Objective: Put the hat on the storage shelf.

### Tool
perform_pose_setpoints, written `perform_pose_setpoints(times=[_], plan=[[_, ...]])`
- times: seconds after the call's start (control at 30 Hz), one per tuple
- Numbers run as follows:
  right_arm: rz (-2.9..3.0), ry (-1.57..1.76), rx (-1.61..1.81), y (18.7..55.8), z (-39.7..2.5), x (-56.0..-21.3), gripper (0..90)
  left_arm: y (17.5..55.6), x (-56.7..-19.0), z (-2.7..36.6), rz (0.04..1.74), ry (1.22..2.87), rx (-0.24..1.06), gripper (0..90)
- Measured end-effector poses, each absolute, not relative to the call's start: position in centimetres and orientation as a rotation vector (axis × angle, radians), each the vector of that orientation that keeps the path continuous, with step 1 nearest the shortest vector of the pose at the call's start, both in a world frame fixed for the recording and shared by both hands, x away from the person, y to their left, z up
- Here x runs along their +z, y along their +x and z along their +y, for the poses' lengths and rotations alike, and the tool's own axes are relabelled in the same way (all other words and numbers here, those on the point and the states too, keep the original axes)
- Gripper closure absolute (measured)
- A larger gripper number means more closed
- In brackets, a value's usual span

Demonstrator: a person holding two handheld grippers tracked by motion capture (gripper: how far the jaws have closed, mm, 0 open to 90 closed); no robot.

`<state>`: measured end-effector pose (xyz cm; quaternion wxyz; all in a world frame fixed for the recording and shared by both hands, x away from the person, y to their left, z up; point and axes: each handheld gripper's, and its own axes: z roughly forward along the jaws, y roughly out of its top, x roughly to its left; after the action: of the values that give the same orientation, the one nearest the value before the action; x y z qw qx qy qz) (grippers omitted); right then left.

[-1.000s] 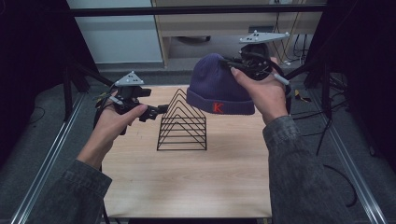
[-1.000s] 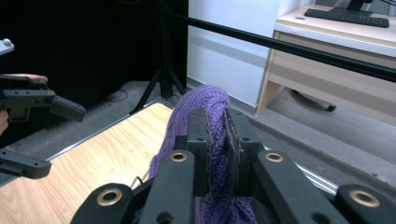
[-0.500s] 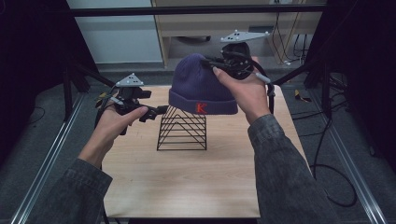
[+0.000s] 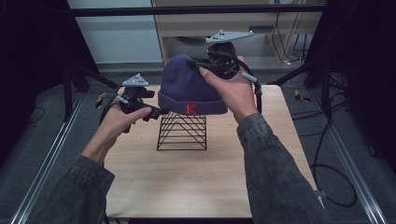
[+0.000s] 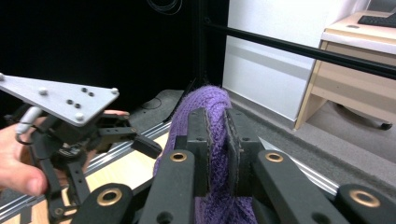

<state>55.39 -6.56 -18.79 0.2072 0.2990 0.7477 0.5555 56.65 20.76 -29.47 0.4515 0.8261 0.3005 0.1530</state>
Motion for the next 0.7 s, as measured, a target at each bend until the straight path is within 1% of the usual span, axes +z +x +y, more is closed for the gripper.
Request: perform_pose_setpoints(times=[0.3,0.5,0.53,0.6,0.63,0.7], plan=[[2.092,0.801,1.565,55.0,-5.9,-18.5,81.5,57.2,-30.0,20.8,0.747,2.034,0.365,3.6],[2.098,0.8,1.566,55.0,-5.8,-18.6,81.5,57.6,-30.7,20.7,0.754,2.049,0.327,4.2],[2.099,0.798,1.567,55.0,-5.8,-18.6,81.5,57.5,-30.7,20.5,0.741,2.047,0.325,6.6],[2.1,0.794,1.566,55.0,-5.8,-18.7,81.5,57.4,-30.7,20.1,0.722,2.051,0.311,17.0],[2.103,0.8,1.568,55.0,-5.8,-18.8,81.5,57.4,-30.7,20.0,0.717,2.054,0.313,20.8],[2.103,0.8,1.563,55.1,-5.9,-18.9,81.6,57.4,-30.8,19.8,0.709,2.064,0.322,33.3]])
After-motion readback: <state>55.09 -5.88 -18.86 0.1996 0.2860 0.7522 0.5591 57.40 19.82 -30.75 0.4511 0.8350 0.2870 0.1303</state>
